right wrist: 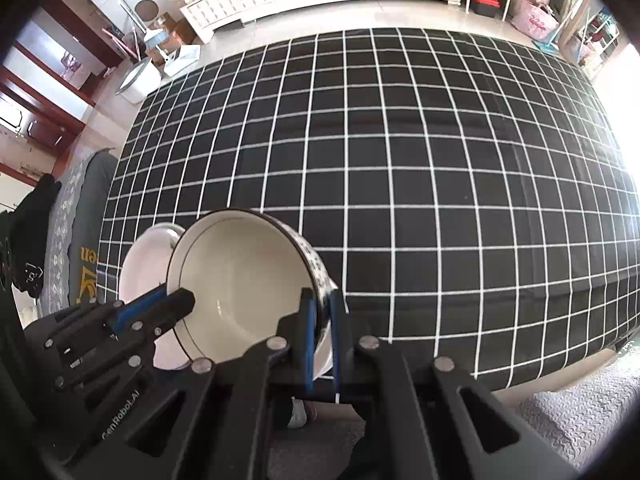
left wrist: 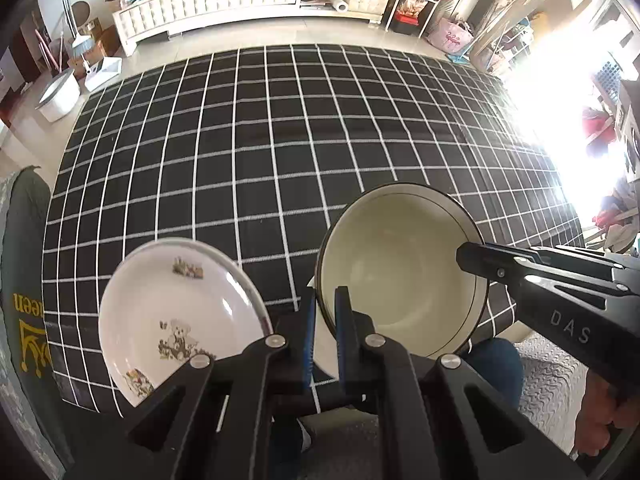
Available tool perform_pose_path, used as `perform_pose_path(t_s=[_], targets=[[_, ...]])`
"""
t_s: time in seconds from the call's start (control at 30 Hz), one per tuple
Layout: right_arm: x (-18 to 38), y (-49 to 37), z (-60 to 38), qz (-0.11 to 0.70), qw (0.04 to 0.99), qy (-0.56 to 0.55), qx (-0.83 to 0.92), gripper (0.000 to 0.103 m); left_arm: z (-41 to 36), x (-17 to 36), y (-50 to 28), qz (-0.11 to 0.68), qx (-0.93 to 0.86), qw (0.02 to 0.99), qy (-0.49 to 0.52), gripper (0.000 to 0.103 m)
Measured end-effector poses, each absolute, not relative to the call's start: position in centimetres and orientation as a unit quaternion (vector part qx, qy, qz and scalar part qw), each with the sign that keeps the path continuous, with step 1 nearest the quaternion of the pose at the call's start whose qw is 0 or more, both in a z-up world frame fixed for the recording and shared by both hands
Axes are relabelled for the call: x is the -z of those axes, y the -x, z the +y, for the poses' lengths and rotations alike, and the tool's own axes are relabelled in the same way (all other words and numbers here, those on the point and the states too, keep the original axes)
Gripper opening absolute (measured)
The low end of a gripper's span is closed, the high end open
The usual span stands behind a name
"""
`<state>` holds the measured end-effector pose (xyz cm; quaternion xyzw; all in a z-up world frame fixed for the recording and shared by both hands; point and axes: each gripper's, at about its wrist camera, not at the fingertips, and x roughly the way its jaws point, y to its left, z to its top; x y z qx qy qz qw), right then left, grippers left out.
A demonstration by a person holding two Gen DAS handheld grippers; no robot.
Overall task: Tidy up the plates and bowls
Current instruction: 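Lower the patterned bowl onto the white bowl stack with the right tool, then regrip the whole bowl stack by its rim with the right tool and lift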
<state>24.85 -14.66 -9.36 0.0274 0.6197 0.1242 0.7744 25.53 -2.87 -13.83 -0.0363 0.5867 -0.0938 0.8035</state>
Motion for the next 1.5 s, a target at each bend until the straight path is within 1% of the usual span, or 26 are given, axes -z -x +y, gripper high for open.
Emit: perform_pose_path(t_s=[0.27,0.73,1.33,1.37,1.5], targets=[[11.4,-23.6,-14.0,0.637,0.763,-0.017,-0.113,0.009,-2.8,16.6,-23.7,0.599,0.093,0.795,0.031,0.007],[13.1,-23.2,-13.9,0.653,0.749,-0.011,-0.114,0.009,-2.3,19.2,-23.0,0.609,0.089,0.788,0.023,0.007],[12.7,-23.2,-14.4,0.644,0.755,-0.014,-0.122,0.009,-2.6,18.1,-23.2,0.605,0.097,0.790,0.028,0.007],[12.7,-23.2,-14.4,0.644,0.755,-0.015,-0.122,0.009,-2.6,18.1,-23.2,0.604,0.099,0.791,0.029,0.007],[12.9,-23.1,-14.7,0.643,0.755,-0.020,-0.124,0.010,-2.0,18.1,-23.2,0.601,0.090,0.793,0.033,0.021]])
